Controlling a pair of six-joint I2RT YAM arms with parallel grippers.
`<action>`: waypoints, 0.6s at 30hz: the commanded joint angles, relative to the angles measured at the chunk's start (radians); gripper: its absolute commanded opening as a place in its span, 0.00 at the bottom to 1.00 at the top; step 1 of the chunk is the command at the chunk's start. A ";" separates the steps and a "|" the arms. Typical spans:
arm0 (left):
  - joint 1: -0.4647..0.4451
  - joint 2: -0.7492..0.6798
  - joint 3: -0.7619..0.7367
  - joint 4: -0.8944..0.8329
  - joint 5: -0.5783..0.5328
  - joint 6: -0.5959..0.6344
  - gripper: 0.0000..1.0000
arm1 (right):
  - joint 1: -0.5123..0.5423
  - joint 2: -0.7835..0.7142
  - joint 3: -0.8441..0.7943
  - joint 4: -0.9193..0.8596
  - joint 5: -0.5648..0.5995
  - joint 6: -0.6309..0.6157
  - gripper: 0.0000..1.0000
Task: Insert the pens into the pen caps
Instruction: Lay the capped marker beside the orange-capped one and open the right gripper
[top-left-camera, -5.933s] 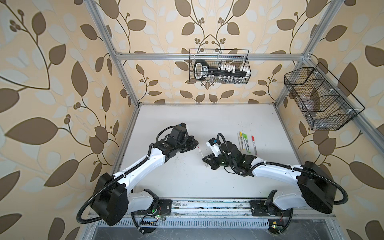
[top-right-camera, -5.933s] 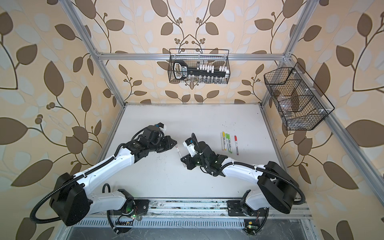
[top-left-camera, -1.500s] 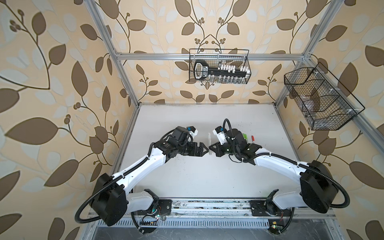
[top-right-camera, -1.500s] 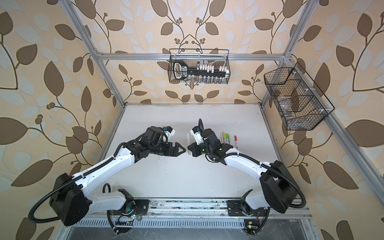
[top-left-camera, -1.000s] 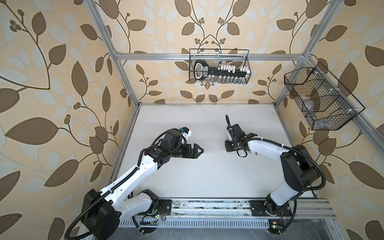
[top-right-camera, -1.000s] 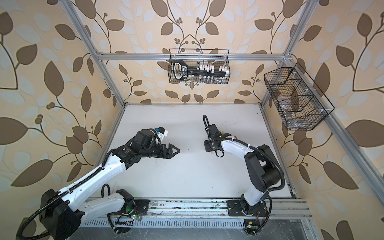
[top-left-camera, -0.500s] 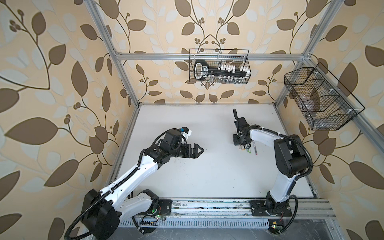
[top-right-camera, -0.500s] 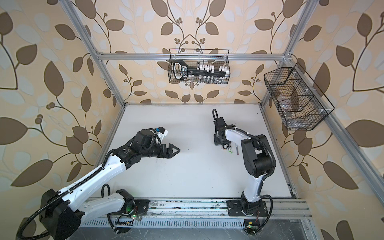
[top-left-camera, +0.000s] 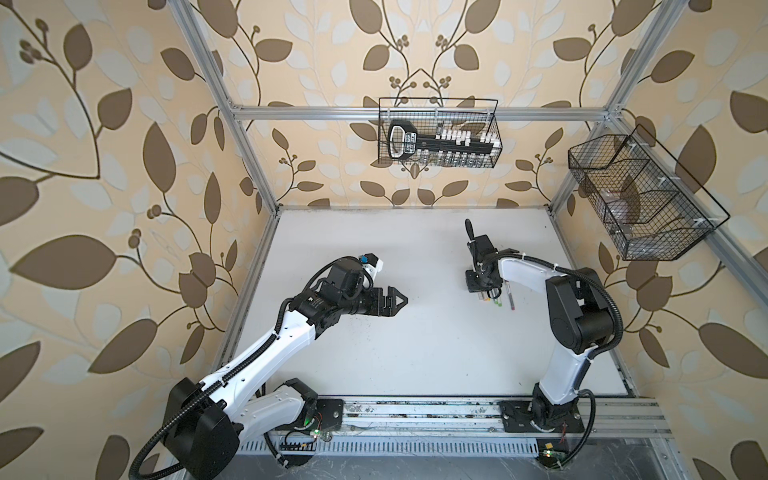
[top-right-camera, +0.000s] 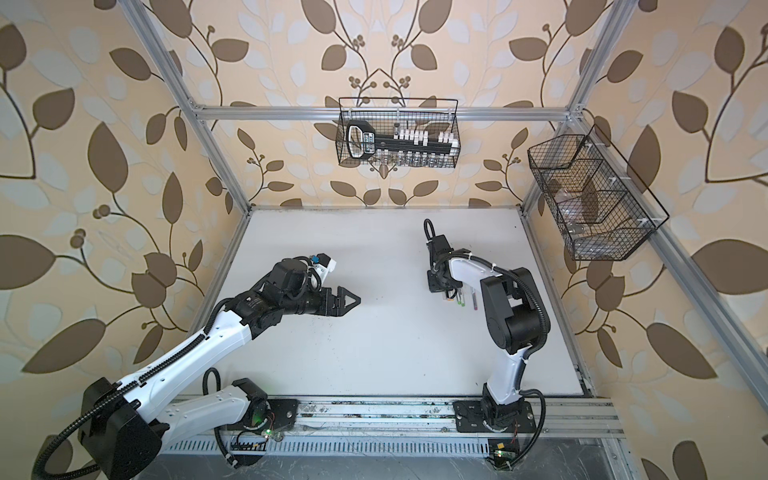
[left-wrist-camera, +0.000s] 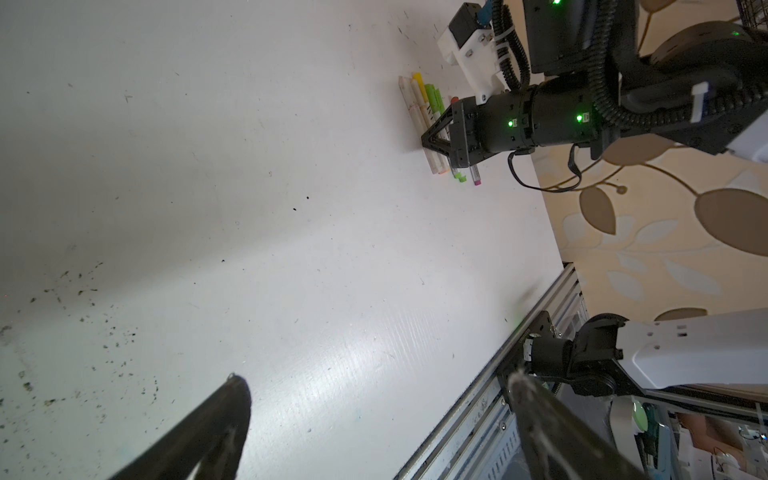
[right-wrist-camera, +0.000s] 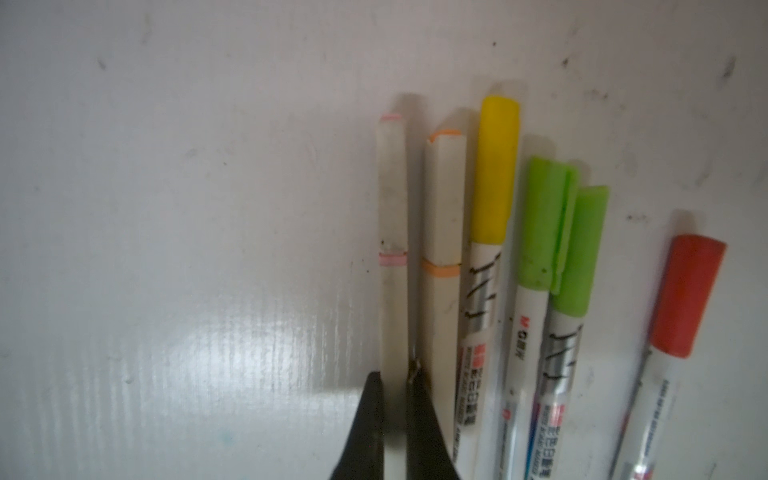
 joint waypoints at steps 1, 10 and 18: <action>0.005 0.005 0.004 0.017 0.025 0.008 0.99 | 0.008 -0.006 0.024 -0.041 -0.007 -0.011 0.10; 0.006 0.038 0.031 0.017 0.003 0.010 0.99 | 0.030 -0.149 0.056 -0.101 -0.002 -0.031 0.34; 0.005 0.077 0.051 0.011 -0.135 0.005 0.99 | 0.018 -0.271 0.000 -0.010 -0.017 -0.108 0.70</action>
